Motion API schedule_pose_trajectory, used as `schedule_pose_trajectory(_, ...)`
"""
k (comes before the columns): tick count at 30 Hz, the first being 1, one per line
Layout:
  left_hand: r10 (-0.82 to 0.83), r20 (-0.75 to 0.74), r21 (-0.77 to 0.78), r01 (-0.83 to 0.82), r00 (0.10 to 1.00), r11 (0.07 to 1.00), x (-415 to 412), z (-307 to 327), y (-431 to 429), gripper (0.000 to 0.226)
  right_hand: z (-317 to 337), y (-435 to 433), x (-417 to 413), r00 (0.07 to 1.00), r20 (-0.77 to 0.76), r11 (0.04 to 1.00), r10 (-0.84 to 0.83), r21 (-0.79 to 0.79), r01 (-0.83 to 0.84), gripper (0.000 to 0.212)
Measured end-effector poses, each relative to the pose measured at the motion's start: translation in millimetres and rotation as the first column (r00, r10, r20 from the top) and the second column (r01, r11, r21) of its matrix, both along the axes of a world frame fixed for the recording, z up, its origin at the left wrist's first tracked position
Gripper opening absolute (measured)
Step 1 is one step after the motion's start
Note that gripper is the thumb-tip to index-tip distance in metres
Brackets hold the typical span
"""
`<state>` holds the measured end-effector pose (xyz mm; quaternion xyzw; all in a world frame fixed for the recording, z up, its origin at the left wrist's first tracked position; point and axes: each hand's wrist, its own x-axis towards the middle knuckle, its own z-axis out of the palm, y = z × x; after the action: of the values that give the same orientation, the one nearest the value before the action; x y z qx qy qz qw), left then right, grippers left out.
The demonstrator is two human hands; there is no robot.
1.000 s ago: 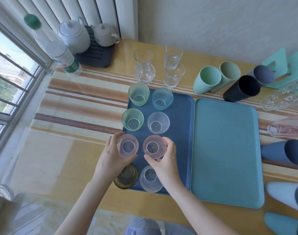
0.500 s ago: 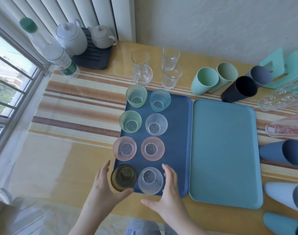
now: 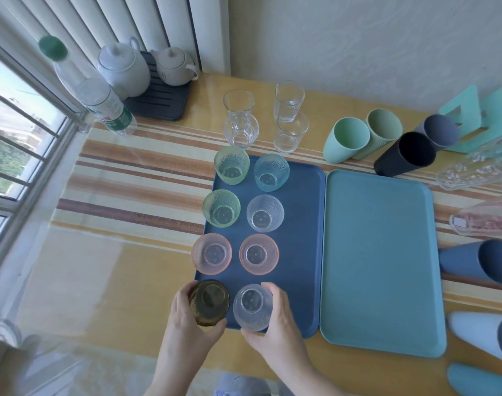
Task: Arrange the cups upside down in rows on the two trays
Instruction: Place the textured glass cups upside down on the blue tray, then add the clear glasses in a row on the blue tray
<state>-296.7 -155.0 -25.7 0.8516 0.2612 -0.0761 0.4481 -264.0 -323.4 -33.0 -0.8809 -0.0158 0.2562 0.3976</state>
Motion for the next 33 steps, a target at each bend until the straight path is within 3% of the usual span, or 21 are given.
schedule_pose_trajectory(4,-0.008,-0.046,-0.011,0.007,0.999,1.000,0.2,1.0,5.0,0.084,-3.6,-0.2,-1.7,0.997,-0.072,0.999,-0.014,0.033,0.016,0.084)
schedule_pose_trajectory(7,-0.060,-0.126,0.063,0.069,0.990,0.996,-4.1,4.0,5.3,0.108,-0.5,-11.3,-4.2,0.992,-0.125,0.996,0.014,0.090,-0.002,0.099)
schedule_pose_trajectory(10,-0.025,-0.114,0.158,0.043,0.993,0.986,-2.7,26.4,14.1,0.126,24.0,-32.6,9.4,0.989,-0.150,0.992,-0.003,0.122,0.022,0.092)
schedule_pose_trajectory(14,0.049,0.067,0.181,-0.060,0.997,0.982,57.3,70.0,48.1,0.100,63.5,-51.9,84.9,0.979,-0.012,0.957,-0.203,0.208,0.201,0.070)
schedule_pose_trajectory(17,0.017,0.178,0.167,-0.047,0.984,0.985,136.8,82.3,59.5,0.078,71.4,-38.6,167.2,0.959,0.087,0.936,-0.270,0.256,0.241,0.067)
schedule_pose_trajectory(22,-0.105,0.005,0.079,0.104,0.994,0.991,267.4,73.4,37.9,0.101,54.4,13.5,277.6,0.952,0.179,0.962,-0.249,0.158,0.222,0.092)
schedule_pose_trajectory(27,-0.132,-0.118,0.151,0.149,0.984,0.977,331.3,51.7,13.8,0.110,31.4,42.3,342.2,0.957,0.110,0.963,-0.269,0.023,0.268,0.114)
schedule_pose_trajectory(33,-0.077,-0.215,0.275,0.136,0.974,0.952,347.5,20.0,8.4,0.107,11.9,45.0,365.7,0.963,0.149,0.957,-0.226,-0.152,0.248,0.099)
